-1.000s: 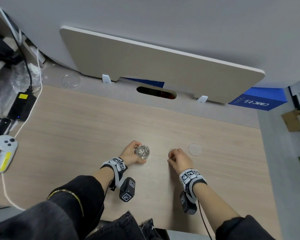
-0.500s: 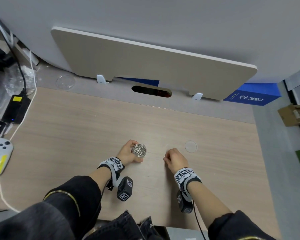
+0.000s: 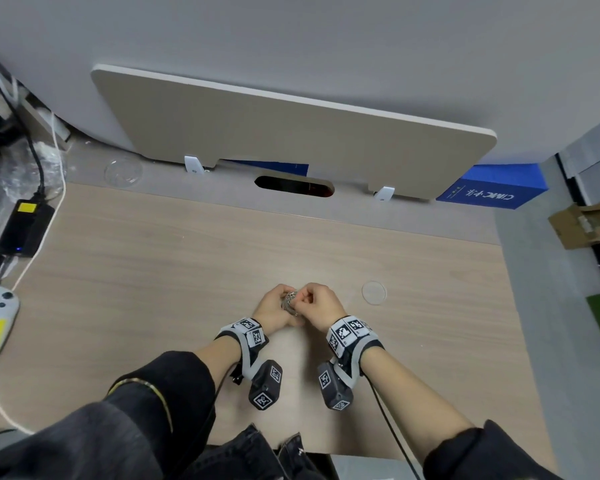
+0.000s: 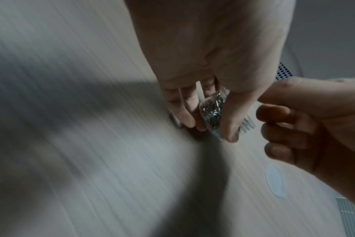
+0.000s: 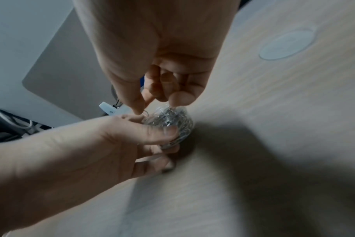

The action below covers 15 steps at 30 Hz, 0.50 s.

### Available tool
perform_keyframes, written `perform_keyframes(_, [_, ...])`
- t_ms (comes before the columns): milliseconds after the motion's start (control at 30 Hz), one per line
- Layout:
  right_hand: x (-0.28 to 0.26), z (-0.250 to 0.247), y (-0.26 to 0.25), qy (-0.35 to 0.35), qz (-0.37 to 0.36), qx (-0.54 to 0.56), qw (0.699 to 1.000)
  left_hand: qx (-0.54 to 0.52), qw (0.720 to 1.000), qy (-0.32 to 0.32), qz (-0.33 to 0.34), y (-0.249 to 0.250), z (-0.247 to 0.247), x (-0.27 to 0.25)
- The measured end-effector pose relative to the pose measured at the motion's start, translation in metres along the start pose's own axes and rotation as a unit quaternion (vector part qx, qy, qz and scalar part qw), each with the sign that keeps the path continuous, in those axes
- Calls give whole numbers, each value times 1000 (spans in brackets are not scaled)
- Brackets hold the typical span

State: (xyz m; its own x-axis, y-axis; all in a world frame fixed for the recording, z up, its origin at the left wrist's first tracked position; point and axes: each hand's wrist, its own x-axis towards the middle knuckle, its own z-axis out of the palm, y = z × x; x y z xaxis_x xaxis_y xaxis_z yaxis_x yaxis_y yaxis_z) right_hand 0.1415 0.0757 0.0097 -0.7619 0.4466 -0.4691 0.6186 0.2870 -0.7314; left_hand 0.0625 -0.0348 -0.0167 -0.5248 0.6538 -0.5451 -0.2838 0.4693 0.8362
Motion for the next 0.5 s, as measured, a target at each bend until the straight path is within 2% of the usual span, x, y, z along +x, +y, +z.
perform_keyframes(67, [-2, -7, 5, 23, -4, -5, 1000, 5, 1000, -4, -1, 2, 8, 1])
perform_keyframes(167, [-4, -28, 24, 166, 18, -9, 986, 23, 1000, 11, 6, 1, 14, 6])
perform_keyframes(233, [-4, -47, 39, 240, 53, -82, 966, 22, 999, 23, 11, 1, 16, 10])
perform_keyframes(267, [-2, -57, 50, 243, 73, -139, 957, 20, 999, 23, 12, 1, 17, 12])
perform_keyframes(400, [4, -82, 87, 159, 149, -328, 919, 30, 999, 18, 6, 2, 25, 16])
perform_keyframes(500, [7, -82, 99, 131, 117, -363, 915, 31, 999, 10, 4, 4, 33, 18])
